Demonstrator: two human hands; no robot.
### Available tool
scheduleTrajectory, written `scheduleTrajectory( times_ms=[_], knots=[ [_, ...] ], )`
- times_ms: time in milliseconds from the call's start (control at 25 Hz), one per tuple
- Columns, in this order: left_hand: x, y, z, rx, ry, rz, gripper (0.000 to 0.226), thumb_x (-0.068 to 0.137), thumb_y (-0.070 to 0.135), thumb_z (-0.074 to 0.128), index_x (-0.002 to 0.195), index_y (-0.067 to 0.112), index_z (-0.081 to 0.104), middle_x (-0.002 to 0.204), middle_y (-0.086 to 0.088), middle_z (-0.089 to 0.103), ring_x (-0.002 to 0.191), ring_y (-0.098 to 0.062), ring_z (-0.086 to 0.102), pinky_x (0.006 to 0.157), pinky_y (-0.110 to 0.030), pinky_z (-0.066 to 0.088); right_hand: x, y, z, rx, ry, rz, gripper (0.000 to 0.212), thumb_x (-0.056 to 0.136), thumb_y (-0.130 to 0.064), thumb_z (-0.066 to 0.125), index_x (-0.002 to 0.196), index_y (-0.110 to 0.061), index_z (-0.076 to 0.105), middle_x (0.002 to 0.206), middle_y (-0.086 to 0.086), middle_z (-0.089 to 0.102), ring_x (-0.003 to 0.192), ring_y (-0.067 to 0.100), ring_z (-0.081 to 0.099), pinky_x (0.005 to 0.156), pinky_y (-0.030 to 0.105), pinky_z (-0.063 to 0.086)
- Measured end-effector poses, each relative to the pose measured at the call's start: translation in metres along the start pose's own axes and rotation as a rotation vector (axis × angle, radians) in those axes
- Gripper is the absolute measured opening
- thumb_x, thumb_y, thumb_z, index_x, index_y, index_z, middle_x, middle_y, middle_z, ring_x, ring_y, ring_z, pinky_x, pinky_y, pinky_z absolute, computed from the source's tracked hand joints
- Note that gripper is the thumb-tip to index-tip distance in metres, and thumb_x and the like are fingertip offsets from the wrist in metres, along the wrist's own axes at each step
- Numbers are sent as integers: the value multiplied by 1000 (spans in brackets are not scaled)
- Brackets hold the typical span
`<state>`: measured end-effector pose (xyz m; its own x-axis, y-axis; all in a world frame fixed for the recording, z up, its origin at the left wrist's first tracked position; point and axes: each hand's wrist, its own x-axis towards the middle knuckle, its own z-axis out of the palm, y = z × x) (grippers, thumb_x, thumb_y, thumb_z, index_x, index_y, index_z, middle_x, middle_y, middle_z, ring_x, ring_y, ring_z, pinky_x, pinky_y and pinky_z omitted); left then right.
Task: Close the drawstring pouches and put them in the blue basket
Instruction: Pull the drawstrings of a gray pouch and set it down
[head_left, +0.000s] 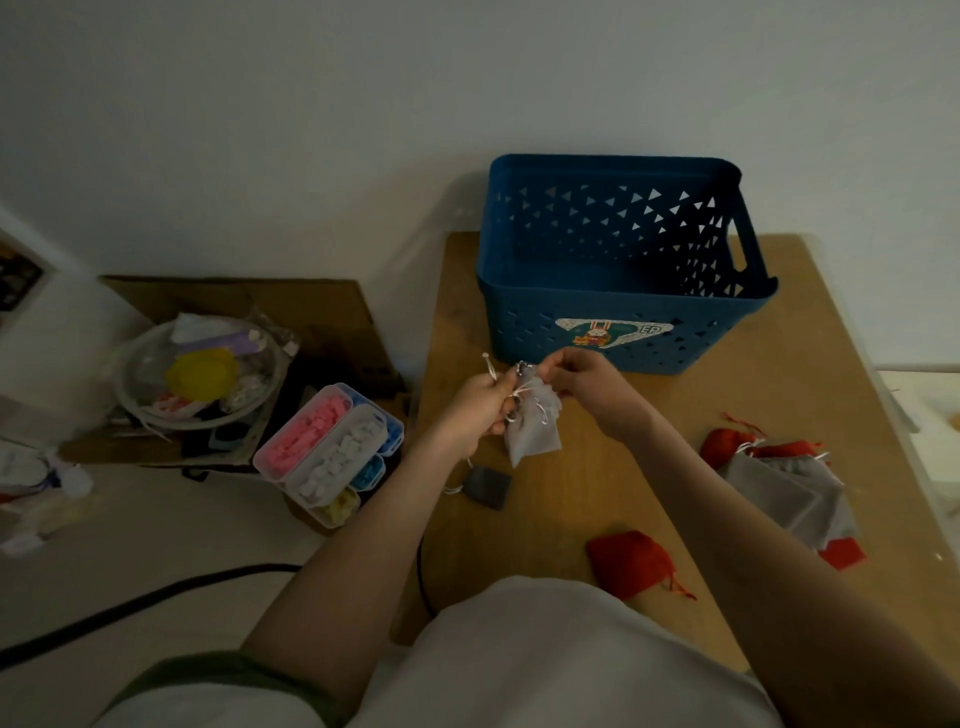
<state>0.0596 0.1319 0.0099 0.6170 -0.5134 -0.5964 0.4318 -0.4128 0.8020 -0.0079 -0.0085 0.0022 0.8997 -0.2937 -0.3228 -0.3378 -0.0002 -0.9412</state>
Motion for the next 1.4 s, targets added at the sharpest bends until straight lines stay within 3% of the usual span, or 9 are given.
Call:
scheduleTrajectory(
  times_ms=[280, 400, 560, 800, 1000, 1080, 1160, 1320, 1400],
  knots=[
    [3, -2, -1, -111, -172, 35, 22, 101, 22, 42, 95, 11, 60, 60, 4, 44, 50, -6, 35, 50, -21, 31, -3, -12, 2, 223, -33, -97, 8, 96, -10, 52, 89, -7, 55, 75, 6, 57, 68, 15, 56, 67, 25, 48],
    [1, 1, -2, -217, -171, 64, 18, 100, 17, 42, 94, 9, 58, 58, 4, 44, 48, -5, 34, 48, -19, 30, -3, -14, 3, 311, -61, -119, 7, 94, -6, 53, 101, -6, 54, 82, 7, 61, 76, 16, 60, 75, 26, 50],
    [-2, 7, -2, -333, -117, 99, 18, 99, 15, 45, 90, 8, 58, 59, 2, 42, 47, -4, 35, 44, -16, 30, -9, -10, 3, 109, -185, 16, 40, 90, -11, 61, 126, -15, 45, 102, 2, 62, 95, 13, 61, 78, 19, 48],
    [-5, 5, -1, -313, 5, 128, 24, 100, 21, 44, 90, 9, 61, 58, 4, 48, 49, -5, 40, 45, -14, 32, -5, -3, 6, -50, -219, 62, 17, 93, -13, 57, 108, -6, 59, 101, 11, 63, 98, 24, 56, 86, 34, 43],
    [-5, 8, -8, -137, 73, 4, 28, 99, 30, 46, 105, 9, 63, 70, 4, 52, 51, -4, 41, 43, -14, 32, -3, 0, 11, -88, -201, 104, 17, 94, -9, 53, 107, -2, 62, 100, 12, 59, 94, 24, 51, 82, 35, 39],
    [-4, 8, -15, -27, 11, -7, 23, 98, 29, 48, 102, 14, 65, 79, 3, 55, 68, -8, 50, 63, -23, 48, -5, 1, 11, -90, -187, 116, 20, 95, -10, 52, 110, -1, 62, 103, 14, 60, 96, 24, 53, 85, 36, 40],
    [-6, 10, -21, 136, -32, 10, 24, 97, 30, 50, 111, 18, 65, 92, 5, 62, 103, -13, 55, 92, -40, 45, -7, 0, 11, -58, -180, 118, 24, 95, -10, 52, 114, -4, 63, 110, 16, 63, 98, 23, 56, 89, 35, 42],
    [-9, 13, -24, 303, -44, 154, 16, 94, 21, 56, 105, 18, 67, 103, 2, 66, 95, -7, 56, 71, -21, 38, -11, -6, 15, -87, -156, 141, 13, 94, -14, 53, 99, -17, 65, 98, 8, 63, 88, 17, 56, 78, 29, 43],
    [-6, 12, -24, 380, -36, 257, 11, 92, 15, 59, 98, 17, 67, 97, 2, 67, 92, -9, 60, 74, -20, 42, -11, -6, 17, -119, -139, 157, 12, 94, -16, 52, 90, -19, 63, 88, 6, 60, 81, 17, 53, 71, 29, 40]
  ],
)
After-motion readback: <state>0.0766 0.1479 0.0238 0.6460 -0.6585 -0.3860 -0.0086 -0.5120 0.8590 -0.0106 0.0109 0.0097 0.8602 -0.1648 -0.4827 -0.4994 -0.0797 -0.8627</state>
